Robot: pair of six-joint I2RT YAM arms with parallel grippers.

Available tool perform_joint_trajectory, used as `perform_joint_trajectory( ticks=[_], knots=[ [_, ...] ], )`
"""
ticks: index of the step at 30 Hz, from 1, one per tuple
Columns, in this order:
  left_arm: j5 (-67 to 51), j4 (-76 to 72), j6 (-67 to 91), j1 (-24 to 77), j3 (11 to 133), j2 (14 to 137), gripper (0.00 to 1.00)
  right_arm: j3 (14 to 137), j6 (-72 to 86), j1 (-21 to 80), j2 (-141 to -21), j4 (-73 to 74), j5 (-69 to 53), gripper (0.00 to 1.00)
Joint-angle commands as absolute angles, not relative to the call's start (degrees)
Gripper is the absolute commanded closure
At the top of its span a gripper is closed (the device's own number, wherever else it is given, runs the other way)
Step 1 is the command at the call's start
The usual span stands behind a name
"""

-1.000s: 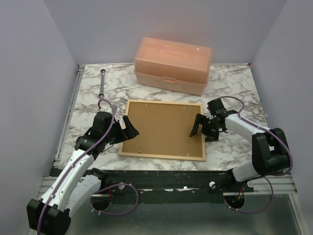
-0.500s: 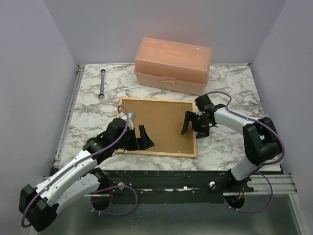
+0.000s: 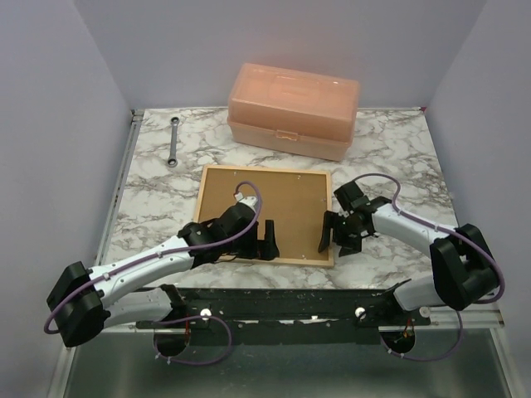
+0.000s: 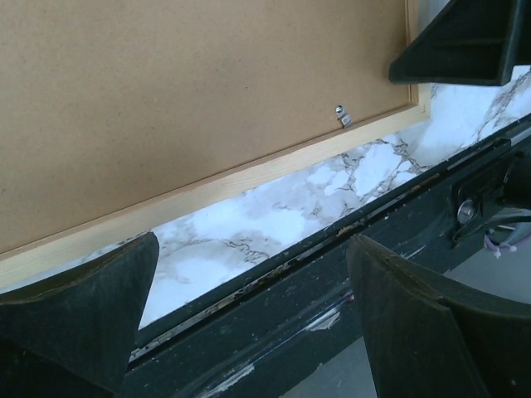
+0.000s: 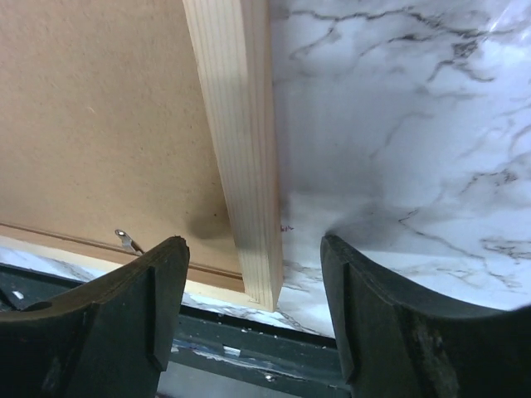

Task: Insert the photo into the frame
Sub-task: Turn over the photo frame at the center of the board.

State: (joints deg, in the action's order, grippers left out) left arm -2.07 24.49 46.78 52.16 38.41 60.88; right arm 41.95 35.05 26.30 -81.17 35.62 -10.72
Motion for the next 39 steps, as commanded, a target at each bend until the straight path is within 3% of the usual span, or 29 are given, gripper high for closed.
perform_joint_trajectory(
  ticks=[1,8,12,20,22,39],
  knots=[
    [5.1,25.8,46.6,55.9,43.9,64.1,0.02,40.5,37.8,29.0,-81.5,37.8,-7.3,0.32],
    [9.8,29.4,45.0,59.8,48.8,67.4,0.02,40.2,38.4,30.6,-83.8,37.0,-5.9,0.53],
    [12.1,30.7,43.4,61.5,50.3,68.1,0.01,41.1,38.2,30.6,-82.8,37.9,-5.5,0.75],
    [16.5,33.0,37.8,66.2,53.4,69.7,0.02,46.0,36.6,30.6,-80.1,42.7,-6.7,0.96],
    [17.5,33.2,35.3,67.7,54.4,70.2,0.02,48.3,36.4,30.6,-79.6,44.6,-7.8,0.99],
    [38.6,44.6,25.0,80.0,63.3,76.6,0.03,67.3,35.9,30.6,-75.3,55.5,-13.8,0.99]
  ],
)
